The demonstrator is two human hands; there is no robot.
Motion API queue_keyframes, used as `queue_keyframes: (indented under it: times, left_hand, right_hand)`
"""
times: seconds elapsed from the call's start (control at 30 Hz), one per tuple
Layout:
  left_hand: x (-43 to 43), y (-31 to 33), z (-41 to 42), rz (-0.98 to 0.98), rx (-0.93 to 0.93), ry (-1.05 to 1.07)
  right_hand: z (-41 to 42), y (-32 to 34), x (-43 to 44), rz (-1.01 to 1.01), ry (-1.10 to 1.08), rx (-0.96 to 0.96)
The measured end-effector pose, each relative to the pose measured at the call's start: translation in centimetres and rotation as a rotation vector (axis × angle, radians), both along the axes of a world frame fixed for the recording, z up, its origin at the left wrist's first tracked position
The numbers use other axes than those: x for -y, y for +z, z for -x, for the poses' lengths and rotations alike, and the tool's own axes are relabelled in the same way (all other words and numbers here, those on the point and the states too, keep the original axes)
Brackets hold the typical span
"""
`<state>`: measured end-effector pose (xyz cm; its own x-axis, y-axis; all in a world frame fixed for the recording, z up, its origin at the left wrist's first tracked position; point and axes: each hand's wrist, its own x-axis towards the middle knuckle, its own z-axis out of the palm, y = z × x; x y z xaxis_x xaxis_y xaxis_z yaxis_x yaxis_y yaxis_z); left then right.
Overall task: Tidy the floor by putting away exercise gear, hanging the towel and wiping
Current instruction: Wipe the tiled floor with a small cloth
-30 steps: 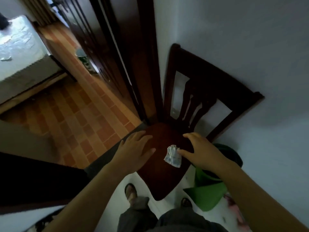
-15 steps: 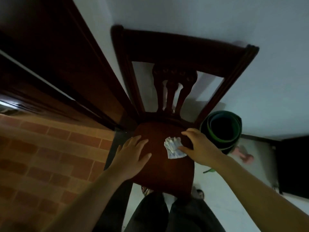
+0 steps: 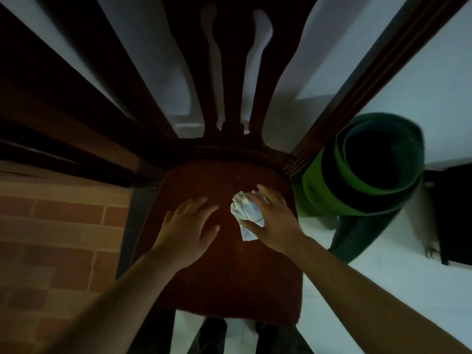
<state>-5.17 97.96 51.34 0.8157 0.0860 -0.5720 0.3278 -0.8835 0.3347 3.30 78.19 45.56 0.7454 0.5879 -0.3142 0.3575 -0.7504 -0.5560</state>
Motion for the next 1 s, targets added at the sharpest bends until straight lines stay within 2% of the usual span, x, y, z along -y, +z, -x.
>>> queue_keyframes:
  times: [0.13, 0.23, 0.37, 0.5, 0.6, 0.7, 0.87, 1.0]
  left_hand:
    - [-0.6, -5.8, 0.1, -0.021, 0.047, -0.008]
    - [-0.7, -9.8, 0.0, -0.078, 0.082, 0.003]
    - [0.1, -13.9, 1.0, -0.123, 0.077, -0.027]
    - [0.3, -14.7, 1.6, -0.166, 0.073, -0.07]
    - [-0.1, -12.9, 1.0, -0.149, 0.03, -0.09]
    - [-0.2, -9.2, 0.3, -0.128, 0.023, -0.101]
    - [1.4, 1.2, 0.2, -0.063, 0.067, -0.141]
    - [3.5, 10.8, 1.1, 0.011, 0.091, -0.233]
  right_hand:
    - [1.4, -6.5, -1.5, 0.012, -0.019, 0.074]
    - [1.7, -10.0, -2.3, 0.042, -0.028, 0.224]
    - [2.1, -12.3, -2.6, 0.0, -0.102, 0.464]
    - [2.3, -12.6, -2.4, -0.007, -0.089, 0.544]
    - [2.6, -11.1, -2.0, 0.0, -0.1, 0.471]
    - [3.8, -7.5, -1.0, 0.006, -0.146, 0.316]
    - [6.9, 3.7, 1.2, -0.007, -0.287, 0.032]
    - [9.1, 13.8, 3.9, -0.011, -0.393, 0.027]
